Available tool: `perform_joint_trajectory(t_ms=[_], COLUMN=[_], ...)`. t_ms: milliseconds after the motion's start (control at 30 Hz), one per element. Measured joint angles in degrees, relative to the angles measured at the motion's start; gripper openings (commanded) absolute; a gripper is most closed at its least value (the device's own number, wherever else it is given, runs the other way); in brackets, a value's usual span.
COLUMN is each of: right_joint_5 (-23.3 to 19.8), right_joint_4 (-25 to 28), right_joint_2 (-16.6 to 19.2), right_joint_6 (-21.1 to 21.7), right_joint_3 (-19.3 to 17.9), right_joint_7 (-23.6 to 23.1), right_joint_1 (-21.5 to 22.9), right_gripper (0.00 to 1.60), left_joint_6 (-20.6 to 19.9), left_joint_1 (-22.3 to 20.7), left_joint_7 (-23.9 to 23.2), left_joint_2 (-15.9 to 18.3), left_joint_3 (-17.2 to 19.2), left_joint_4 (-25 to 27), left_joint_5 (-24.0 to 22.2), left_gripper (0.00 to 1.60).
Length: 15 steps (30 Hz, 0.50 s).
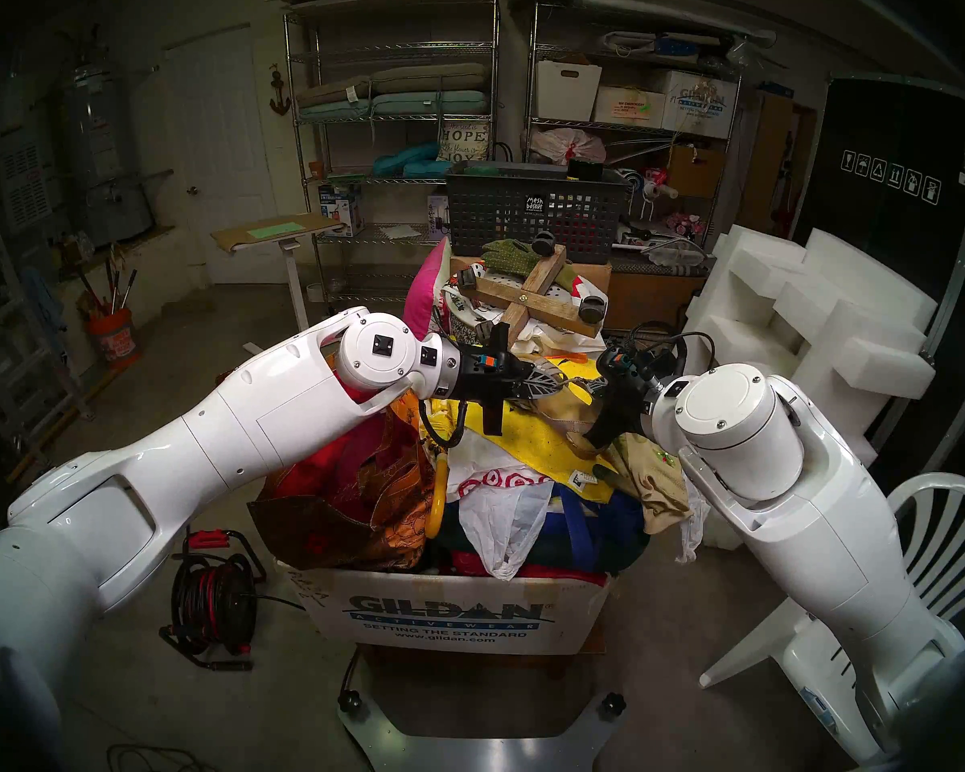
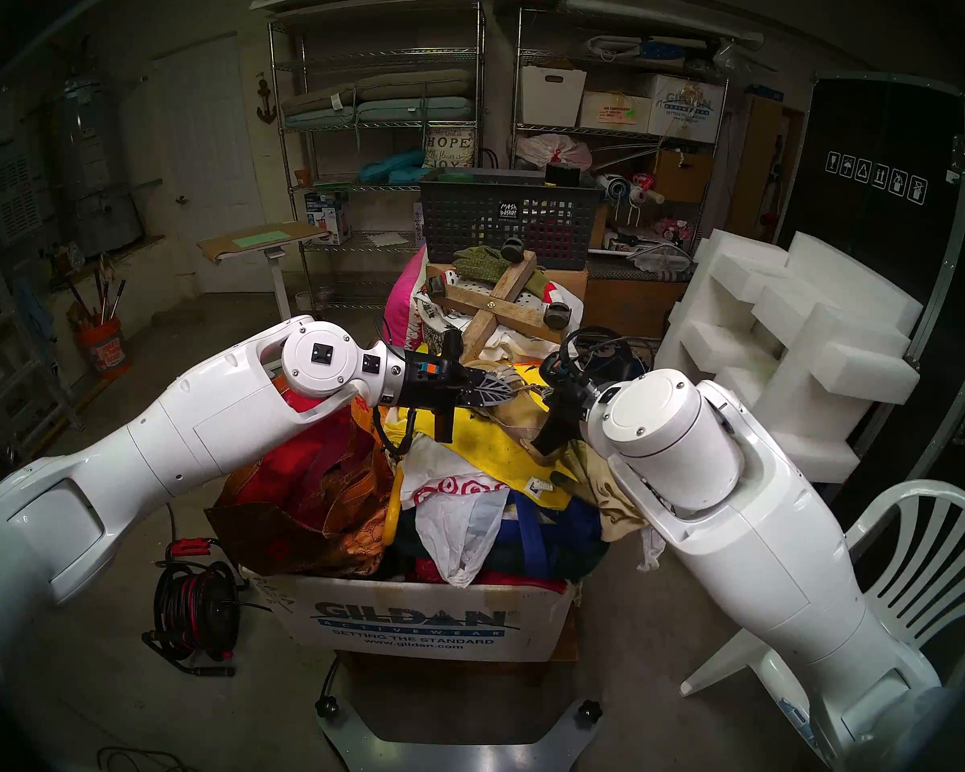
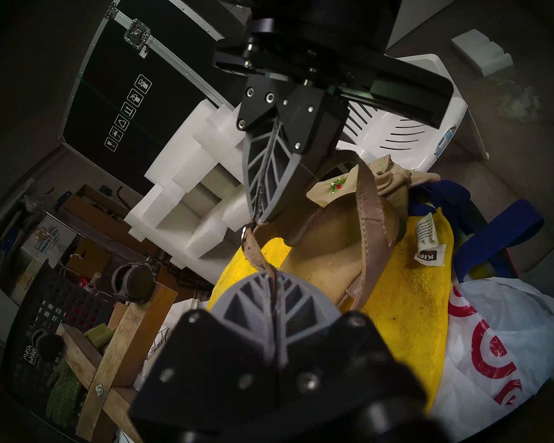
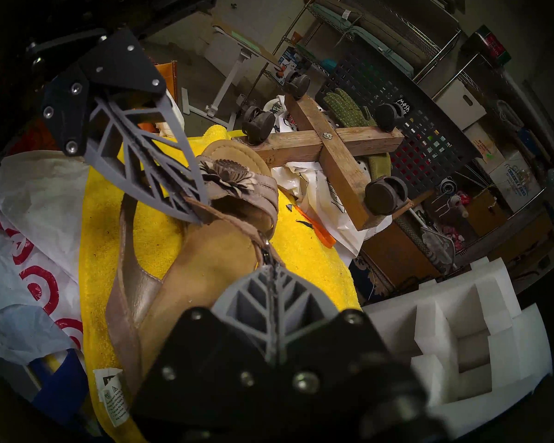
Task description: Unbuckle a shoe
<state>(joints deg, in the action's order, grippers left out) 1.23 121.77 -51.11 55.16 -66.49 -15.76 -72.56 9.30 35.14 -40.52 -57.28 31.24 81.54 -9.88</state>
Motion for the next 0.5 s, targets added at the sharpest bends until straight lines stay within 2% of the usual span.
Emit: perform_joint_trajectory(t_ms=[500], right_joint_5=[0.2], right_joint_4=[0.4], right_joint_2=[0.2], right_joint_6=[-0.1], right_joint_3=[0.1], right_joint_7=[-1.2], right_joint_1=[0.5], right_gripper=[0.00], left_joint_6=[0.0], left_joint_1=[-0.2], left_joint_7=[0.0], left_joint_2=[-0.9], left_joint_3=[-0.4], left_joint_4=[-0.8], left_joint_5=[-0.1], left_gripper=[0.00])
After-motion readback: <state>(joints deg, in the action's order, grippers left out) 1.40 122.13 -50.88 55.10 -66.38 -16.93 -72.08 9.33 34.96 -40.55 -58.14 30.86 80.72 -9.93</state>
